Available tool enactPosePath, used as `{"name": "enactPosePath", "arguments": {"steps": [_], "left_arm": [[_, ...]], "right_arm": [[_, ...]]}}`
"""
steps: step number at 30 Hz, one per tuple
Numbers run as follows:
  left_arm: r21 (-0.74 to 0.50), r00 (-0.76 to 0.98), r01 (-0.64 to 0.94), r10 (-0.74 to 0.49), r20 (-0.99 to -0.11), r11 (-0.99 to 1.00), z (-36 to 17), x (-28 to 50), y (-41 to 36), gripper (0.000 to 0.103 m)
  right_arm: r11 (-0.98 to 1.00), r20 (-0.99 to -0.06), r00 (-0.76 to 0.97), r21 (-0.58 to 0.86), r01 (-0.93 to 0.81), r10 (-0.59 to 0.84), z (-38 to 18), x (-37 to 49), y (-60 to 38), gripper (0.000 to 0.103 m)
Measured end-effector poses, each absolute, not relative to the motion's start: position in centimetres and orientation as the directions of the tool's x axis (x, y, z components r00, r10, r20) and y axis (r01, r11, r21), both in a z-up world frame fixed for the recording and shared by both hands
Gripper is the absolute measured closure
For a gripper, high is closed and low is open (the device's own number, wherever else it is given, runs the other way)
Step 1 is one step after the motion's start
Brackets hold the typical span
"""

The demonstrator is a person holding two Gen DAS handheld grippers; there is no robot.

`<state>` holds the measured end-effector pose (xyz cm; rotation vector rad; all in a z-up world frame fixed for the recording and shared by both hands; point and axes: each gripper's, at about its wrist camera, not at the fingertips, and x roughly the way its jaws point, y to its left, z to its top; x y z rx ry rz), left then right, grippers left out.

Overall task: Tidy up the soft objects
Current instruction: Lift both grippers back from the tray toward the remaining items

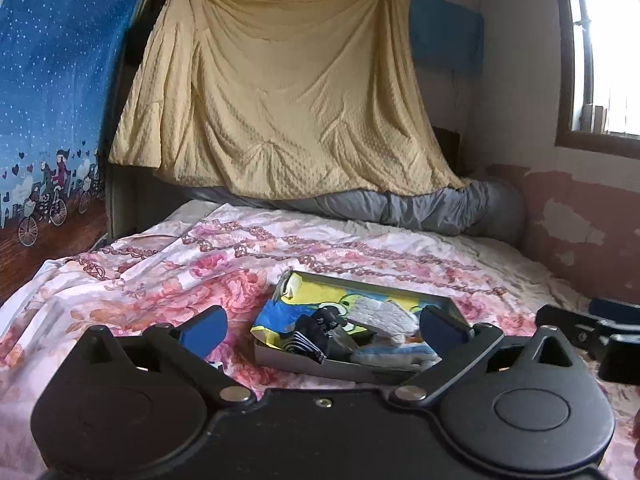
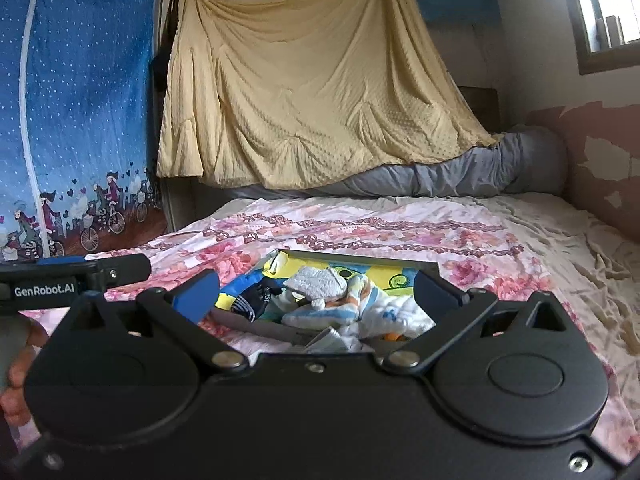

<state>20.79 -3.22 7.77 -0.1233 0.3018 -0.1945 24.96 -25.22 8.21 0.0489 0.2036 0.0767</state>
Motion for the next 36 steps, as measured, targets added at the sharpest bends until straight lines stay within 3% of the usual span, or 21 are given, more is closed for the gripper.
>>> {"name": "enactPosePath", "arguments": {"steps": [10, 19, 36], "left_arm": [[-0.122, 0.944, 0.192, -0.217, -0.247, 0.974, 6.7, 15.1, -3.4, 0.001], [-0.143, 0.933, 0.175, -0.21, -0.292, 0.974, 3.4, 11.5, -1.5, 0.001], [-0.041, 0.91, 0.187, -0.189, -0.37, 0.982, -1.1, 7.3, 0.4, 0.001]], "right_arm": [[0.996, -0.192, 0.98, 0.091, -0.027, 0.044, 6.0, 19.5, -25.3, 0.001], [0.995, -0.257, 0.966, 0.09, 0.031, -0.006, 2.7, 15.9, -25.3, 0.001], [0.999, -0.344, 0.939, 0.05, 0.003, 0.014, 0.6, 14.5, -22.9, 0.001]]}}
